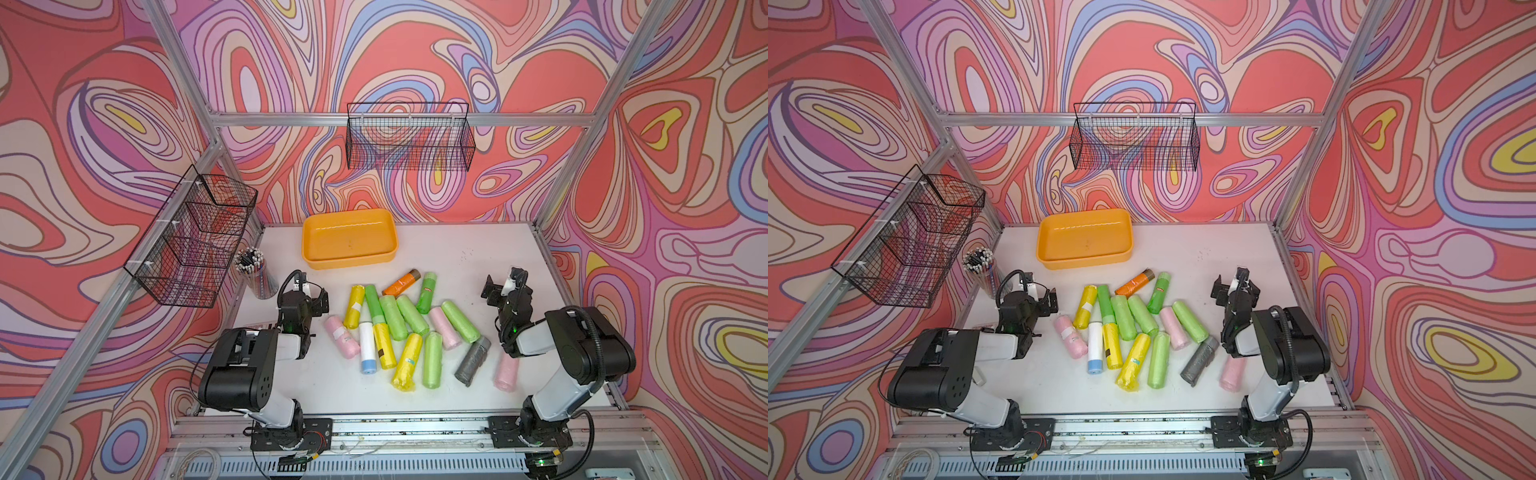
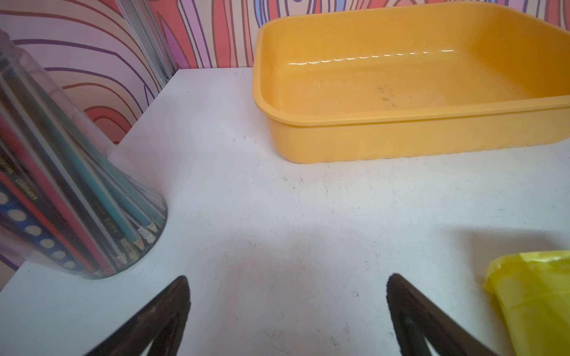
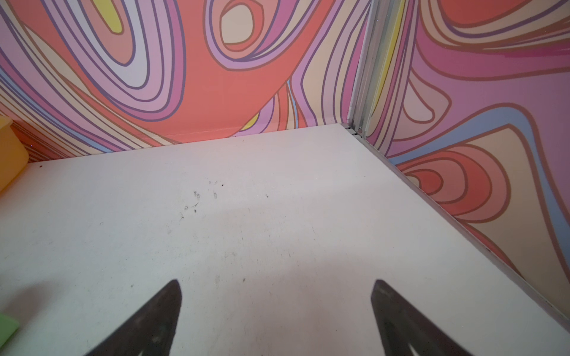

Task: Put the roll of trash bags into the storage box
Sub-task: Move the storage box to the center of the board.

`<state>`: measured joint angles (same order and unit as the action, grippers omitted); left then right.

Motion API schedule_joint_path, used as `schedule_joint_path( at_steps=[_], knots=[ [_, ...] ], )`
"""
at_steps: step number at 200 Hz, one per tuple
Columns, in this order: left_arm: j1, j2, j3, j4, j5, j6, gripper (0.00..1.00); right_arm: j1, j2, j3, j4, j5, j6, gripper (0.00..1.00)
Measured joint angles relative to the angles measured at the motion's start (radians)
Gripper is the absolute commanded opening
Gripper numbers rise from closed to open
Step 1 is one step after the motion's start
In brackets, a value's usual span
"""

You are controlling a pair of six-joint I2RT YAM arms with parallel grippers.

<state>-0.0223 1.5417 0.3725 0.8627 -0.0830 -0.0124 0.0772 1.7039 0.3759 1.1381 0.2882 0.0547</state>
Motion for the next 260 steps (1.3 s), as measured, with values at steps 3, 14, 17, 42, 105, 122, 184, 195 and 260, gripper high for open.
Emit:
schedule_joint_path(
  at_steps=[3, 14, 17, 42, 105, 122, 184, 195, 260],
  knots=[
    [0.000, 0.000, 0.000, 0.000, 0.001, 0.000, 1.00, 0.000, 0.000, 0.000, 0.000, 0.000, -0.001, 0.98],
    [0.000, 0.000, 0.000, 0.000, 0.002, 0.000, 1.00, 0.000, 0.000, 0.000, 0.000, 0.000, -0.002, 0.98],
    [0.000, 0.000, 0.000, 0.000, 0.002, 0.000, 1.00, 0.000, 0.000, 0.000, 0.000, 0.000, -0.002, 0.98],
    [0.000, 0.000, 0.000, 0.000, 0.005, 0.000, 1.00, 0.000, 0.000, 0.000, 0.000, 0.000, -0.003, 0.98],
    [-0.003, 0.000, 0.000, 0.001, 0.003, 0.000, 1.00, 0.001, -0.001, 0.001, -0.006, 0.011, -0.005, 0.96],
    [-0.005, -0.003, 0.000, 0.000, 0.003, 0.001, 1.00, 0.001, -0.018, 0.003, -0.038, 0.027, -0.002, 0.94],
    [-0.054, -0.116, 0.003, -0.064, -0.103, 0.001, 1.00, 0.035, -0.206, 0.108, -0.287, 0.107, 0.020, 0.98],
    [-0.071, -0.128, 0.029, -0.114, -0.143, 0.001, 1.00, 0.035, -0.245, 0.153, -0.373, 0.104, 0.050, 0.98],
    [-0.088, -0.181, 0.260, -0.492, -0.233, -0.137, 1.00, 0.035, -0.380, 0.407, -0.905, -0.081, 0.243, 0.98]
  ],
)
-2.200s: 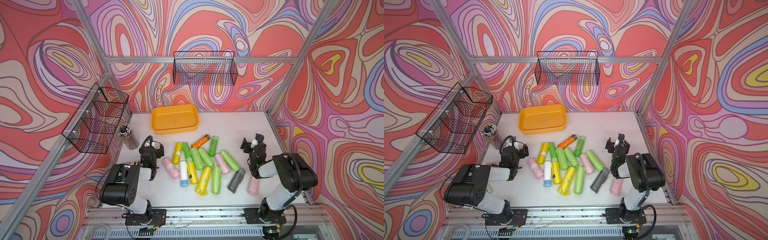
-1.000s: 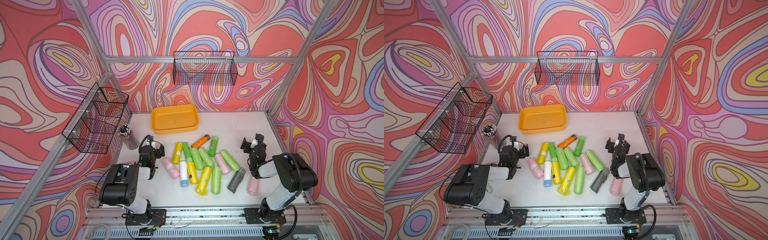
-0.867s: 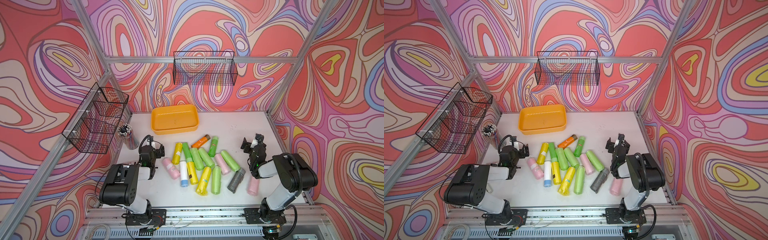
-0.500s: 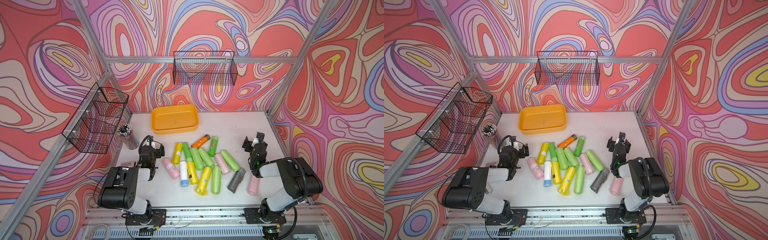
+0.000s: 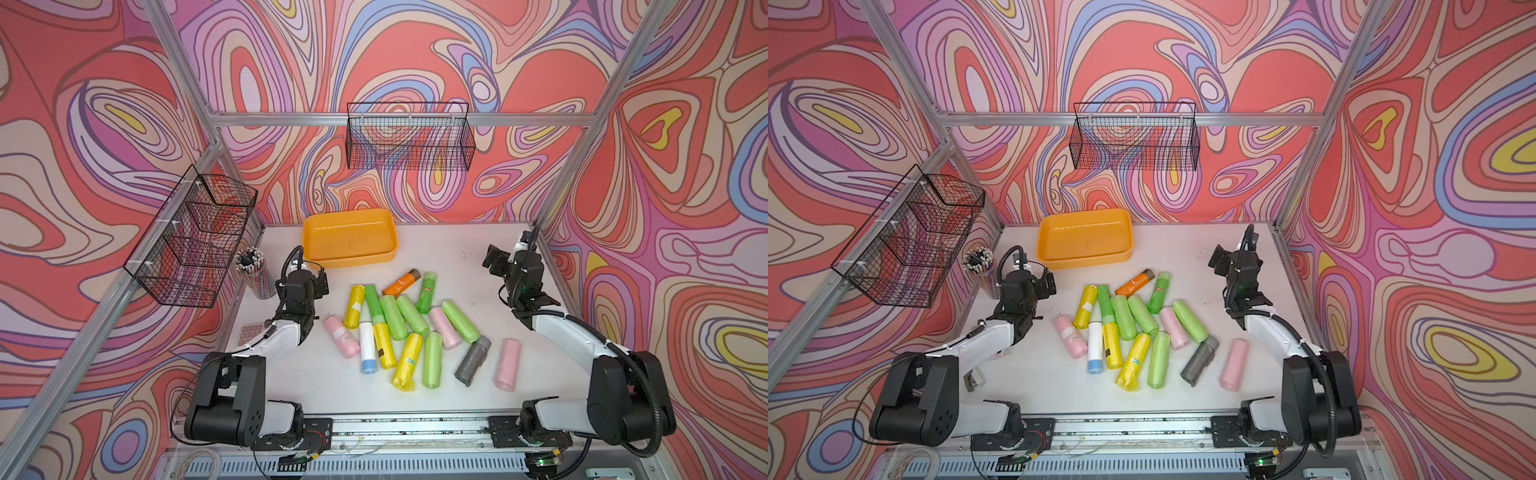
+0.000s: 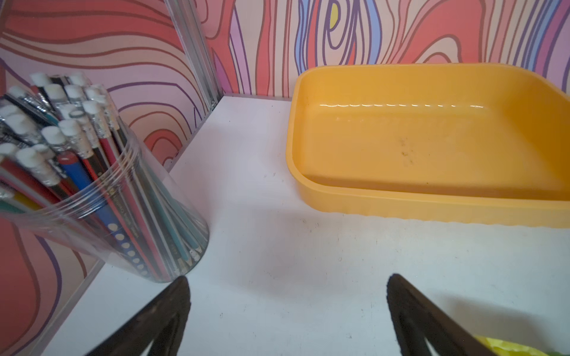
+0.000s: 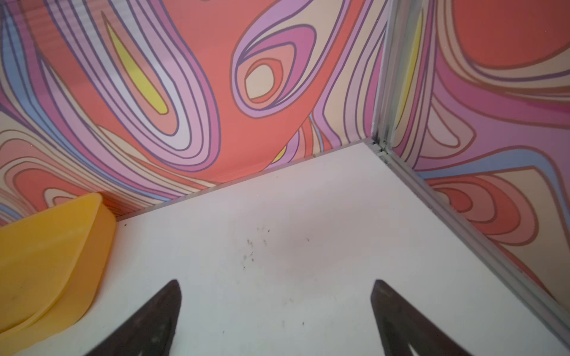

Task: Put the roll of trash bags into the storage box
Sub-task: Move the storage box to the center of the board.

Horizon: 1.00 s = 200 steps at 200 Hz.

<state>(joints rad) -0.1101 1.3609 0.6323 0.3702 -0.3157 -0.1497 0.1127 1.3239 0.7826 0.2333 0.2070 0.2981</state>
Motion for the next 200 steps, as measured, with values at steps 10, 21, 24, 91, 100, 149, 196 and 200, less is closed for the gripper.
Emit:
schedule_joint_path(
  at_steps=[10, 21, 24, 91, 100, 149, 196, 200],
  knots=[
    [0.000, 0.005, 0.056, -0.087, 0.004, -0.040, 1.00, 0.000, -0.023, 0.008, -0.053, -0.043, 0.031, 0.98],
    [0.000, 0.016, 0.122, -0.168, 0.026, -0.084, 1.00, 0.000, -0.034, 0.024, -0.116, -0.111, 0.069, 0.98],
    [0.000, 0.021, 0.134, -0.182, 0.032, -0.092, 1.00, 0.000, -0.034, 0.028, -0.126, -0.126, 0.077, 0.97],
    [-0.014, 0.096, 0.261, -0.431, 0.212, -0.206, 1.00, 0.147, 0.287, 0.283, -0.202, -0.348, 0.167, 0.88],
    [-0.014, 0.109, 0.269, -0.458, 0.225, -0.211, 1.00, 0.169, 0.341, 0.326, -0.201, -0.356, 0.169, 0.84],
    [-0.031, 0.084, 0.274, -0.515, 0.293, -0.243, 1.00, 0.259, 0.679, 0.606, -0.153, -0.377, 0.159, 0.69],
    [-0.127, -0.027, 0.258, -0.542, 0.315, -0.259, 1.00, 0.311, 0.864, 0.761, -0.129, -0.383, 0.176, 0.56],
    [-0.135, -0.036, 0.255, -0.545, 0.315, -0.260, 1.00, 0.314, 0.875, 0.776, -0.129, -0.385, 0.178, 0.56]
  ],
)
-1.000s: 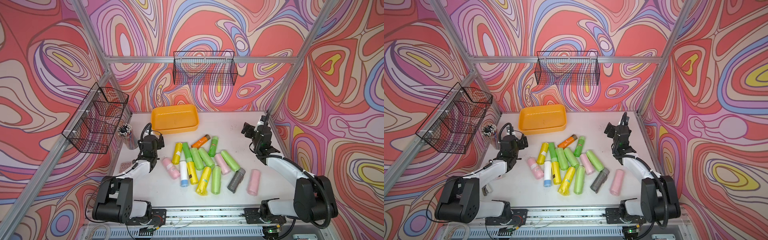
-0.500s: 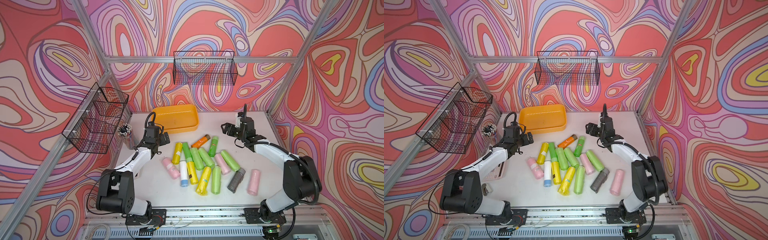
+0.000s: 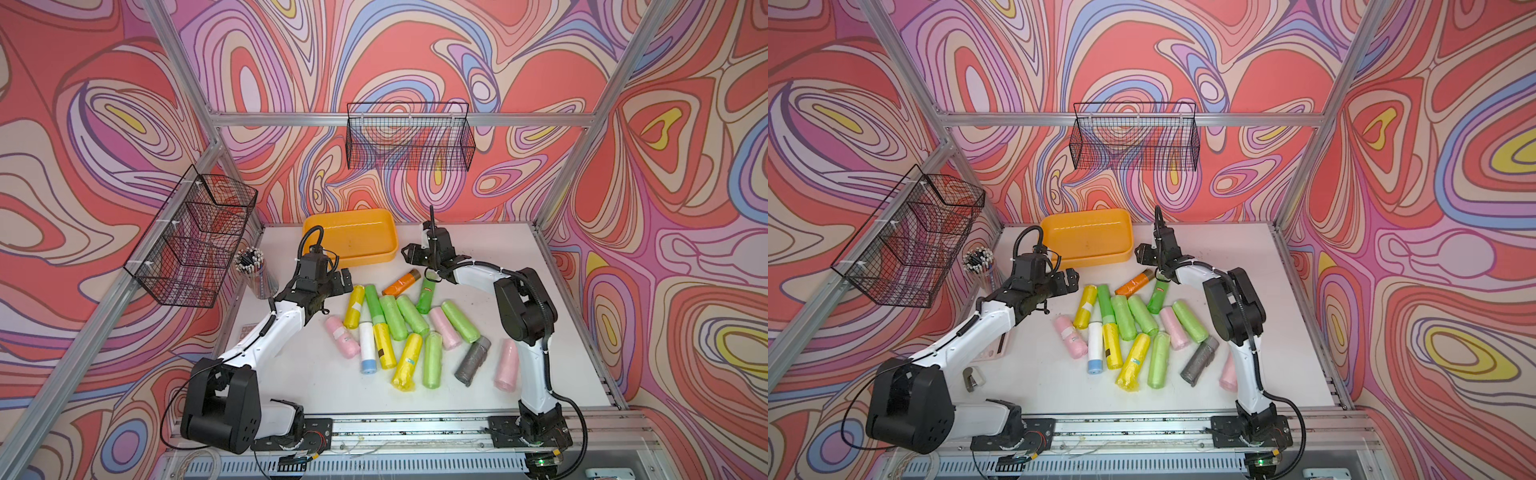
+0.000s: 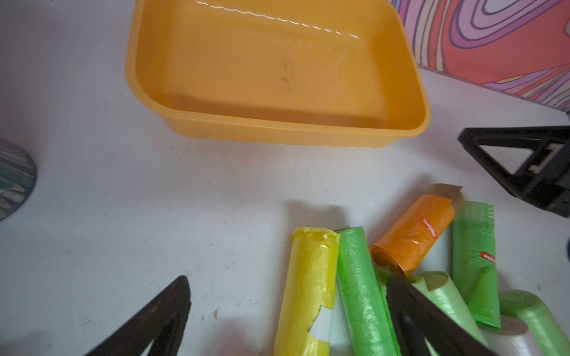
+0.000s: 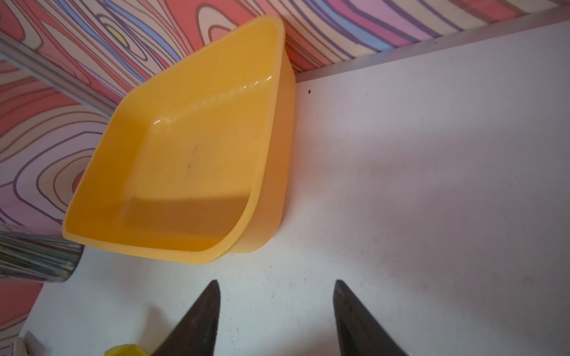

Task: Put the roll of trash bags into the storage box
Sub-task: Move the storage box to the center of the board.

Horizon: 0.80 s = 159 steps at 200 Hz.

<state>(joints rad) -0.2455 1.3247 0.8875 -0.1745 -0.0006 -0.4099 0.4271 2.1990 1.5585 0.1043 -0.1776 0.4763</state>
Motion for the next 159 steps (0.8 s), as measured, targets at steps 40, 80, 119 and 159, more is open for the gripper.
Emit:
schedule_joint_path(
  at_steps=[40, 80, 119, 159],
  knots=[
    [-0.094, -0.075, -0.037, -0.040, -0.050, -0.002, 1.00, 0.023, 0.058, 0.091, -0.010, 0.005, 0.008, 0.51],
    [-0.153, -0.152, -0.091, -0.090, -0.083, -0.004, 1.00, 0.039, 0.117, 0.193, -0.033, 0.030, 0.014, 0.37],
    [-0.161, -0.230, -0.146, -0.121, -0.103, -0.011, 1.00, 0.050, 0.205, 0.294, -0.073, 0.057, 0.012, 0.31],
    [-0.161, -0.245, -0.157, -0.132, -0.117, -0.011, 1.00, 0.057, 0.266, 0.393, -0.111, 0.102, 0.028, 0.28]
  ],
)
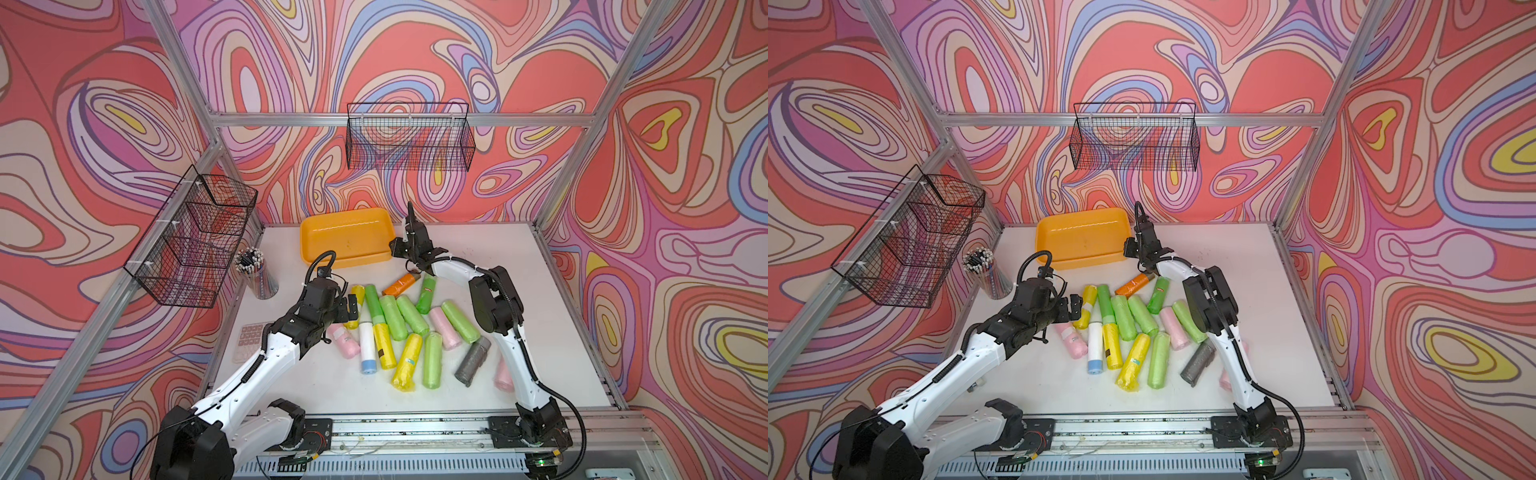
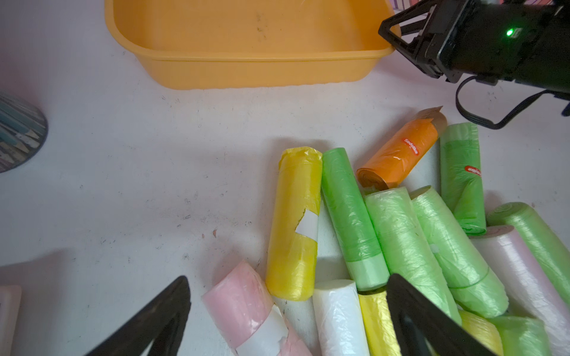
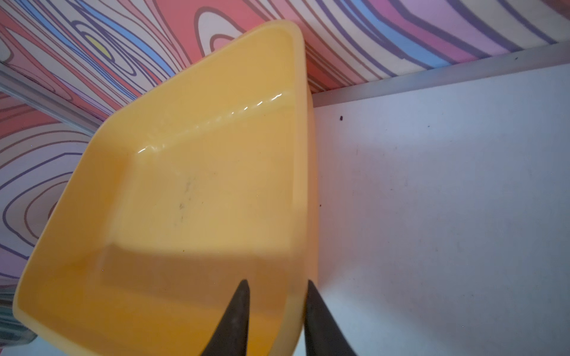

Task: Put the roll of trash bags into the storage box
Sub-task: Move the storage box to the center of the board.

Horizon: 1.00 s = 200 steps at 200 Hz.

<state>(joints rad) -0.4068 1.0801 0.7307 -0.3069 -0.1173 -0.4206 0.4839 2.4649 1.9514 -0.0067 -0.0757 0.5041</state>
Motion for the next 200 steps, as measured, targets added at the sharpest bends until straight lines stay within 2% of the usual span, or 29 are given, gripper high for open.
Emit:
schedule_joint_path(
  at_steps=[30, 69, 146, 200],
  knots=[
    [0.000, -0.008, -0.001, -0.004, -0.010, 0.000, 1.00, 0.002, 0.004, 0.015, -0.017, 0.039, 0.007, 0.26],
    [0.000, -0.023, -0.001, -0.005, -0.019, 0.000, 1.00, 0.007, 0.004, 0.029, -0.050, 0.105, 0.030, 0.18],
    [0.000, -0.032, -0.001, -0.011, -0.030, 0.000, 1.00, 0.008, -0.045, -0.035, -0.060, 0.211, 0.040, 0.18],
    [0.000, -0.043, -0.006, -0.013, -0.037, 0.000, 1.00, 0.008, -0.134, -0.167, -0.063, 0.290, 0.040, 0.17]
  ],
)
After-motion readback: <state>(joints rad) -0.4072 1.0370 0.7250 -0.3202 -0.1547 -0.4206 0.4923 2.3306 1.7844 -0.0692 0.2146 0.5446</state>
